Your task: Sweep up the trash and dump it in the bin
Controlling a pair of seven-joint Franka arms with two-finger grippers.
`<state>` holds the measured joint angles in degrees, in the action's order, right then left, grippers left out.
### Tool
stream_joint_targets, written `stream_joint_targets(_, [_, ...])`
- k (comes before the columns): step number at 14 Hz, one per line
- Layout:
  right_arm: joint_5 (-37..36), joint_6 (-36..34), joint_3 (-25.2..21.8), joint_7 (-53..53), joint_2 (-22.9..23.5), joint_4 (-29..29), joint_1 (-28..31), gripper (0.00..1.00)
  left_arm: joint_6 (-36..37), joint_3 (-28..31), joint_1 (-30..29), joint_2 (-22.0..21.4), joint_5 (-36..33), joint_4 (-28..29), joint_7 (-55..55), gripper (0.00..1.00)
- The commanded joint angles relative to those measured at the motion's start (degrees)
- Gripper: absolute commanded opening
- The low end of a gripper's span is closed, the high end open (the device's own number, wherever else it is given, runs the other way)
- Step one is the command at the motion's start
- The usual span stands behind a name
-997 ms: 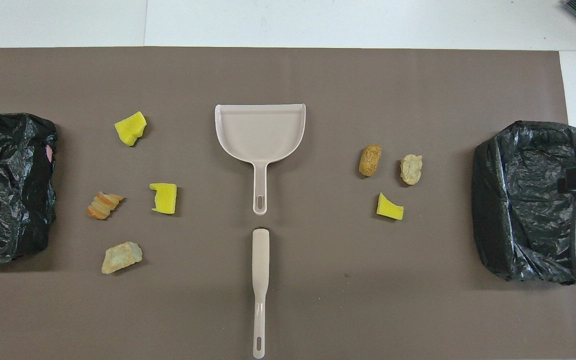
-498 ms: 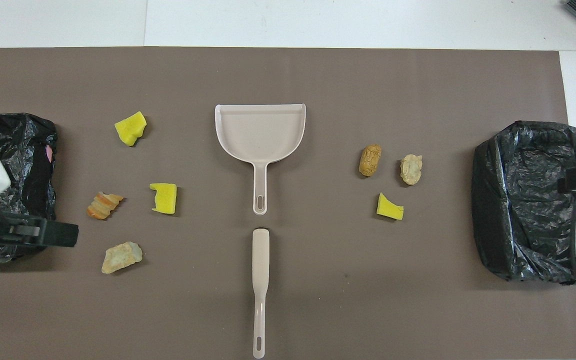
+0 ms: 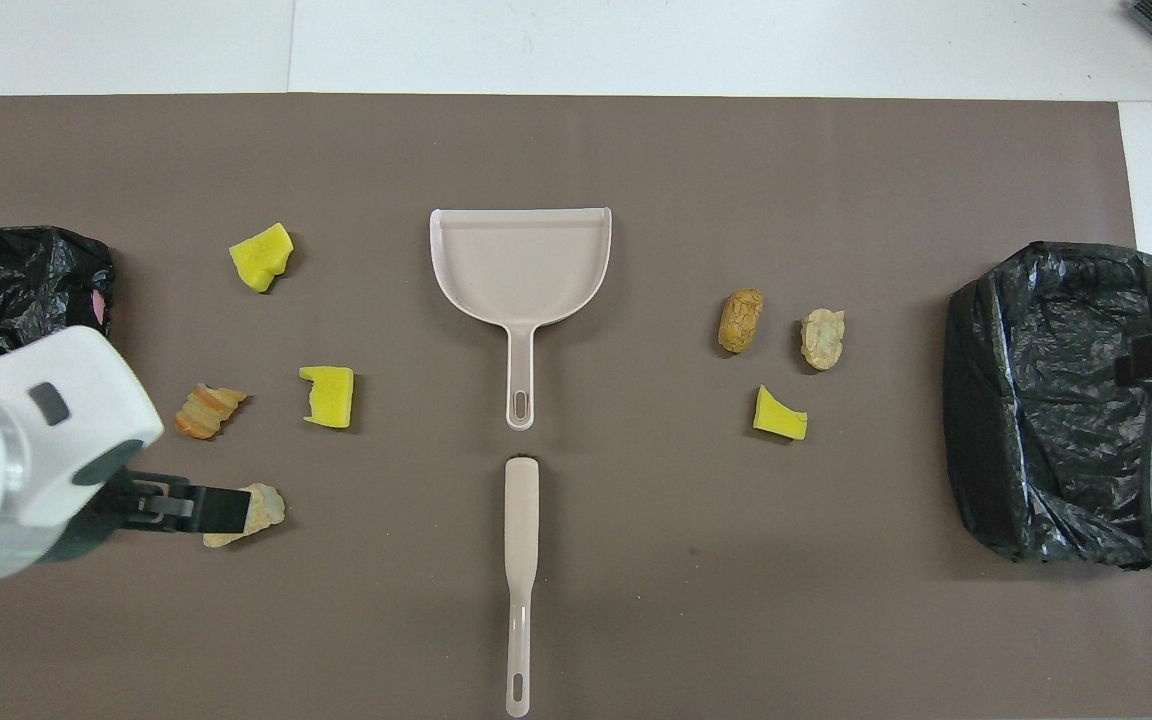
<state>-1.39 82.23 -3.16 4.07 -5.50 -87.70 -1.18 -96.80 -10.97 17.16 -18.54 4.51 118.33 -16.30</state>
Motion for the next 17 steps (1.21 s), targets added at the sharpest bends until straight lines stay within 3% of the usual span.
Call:
stream_joint_targets(1, [0.2,0.3,0.2,-1.3,-1.3,-1.4,0.2,1.0,-7.2,0.9,6.0,-2.2,1.0,7.5,-4.9,1.0])
stream_joint_targets(6, [0.5,0.2,0.3,-1.1,-1.3,-1.8,0.0,1.0,-13.8,0.9,12.3,-1.9,3.0,13.9,-7.8,1.0])
stream_joint_targets(9, [0.4,0.2,0.3,-1.4,-1.6,-2.6,0.0,1.0,-14.0,1.1,13.0,-1.4,3.0,14.2,-8.0,1.0])
stream_joint_targets(11, [0.4,0.2,0.3,-1.4,-1.8,-2.6,0.0,1.0,-12.2,1.8,10.0,0.6,2.9,9.4,-5.4,1.0])
stream_joint_targets(14, [0.4,0.2,0.3,-1.5,-1.8,-2.8,0.0,1.0,-3.7,1.8,0.1,5.1,2.3,-5.2,2.0,1.0])
stream_joint_targets(17, [0.4,0.2,0.3,-1.6,-1.9,-2.9,0.0,1.0,3.6,1.9,-5.9,8.6,0.1,-17.6,5.3,1.0])
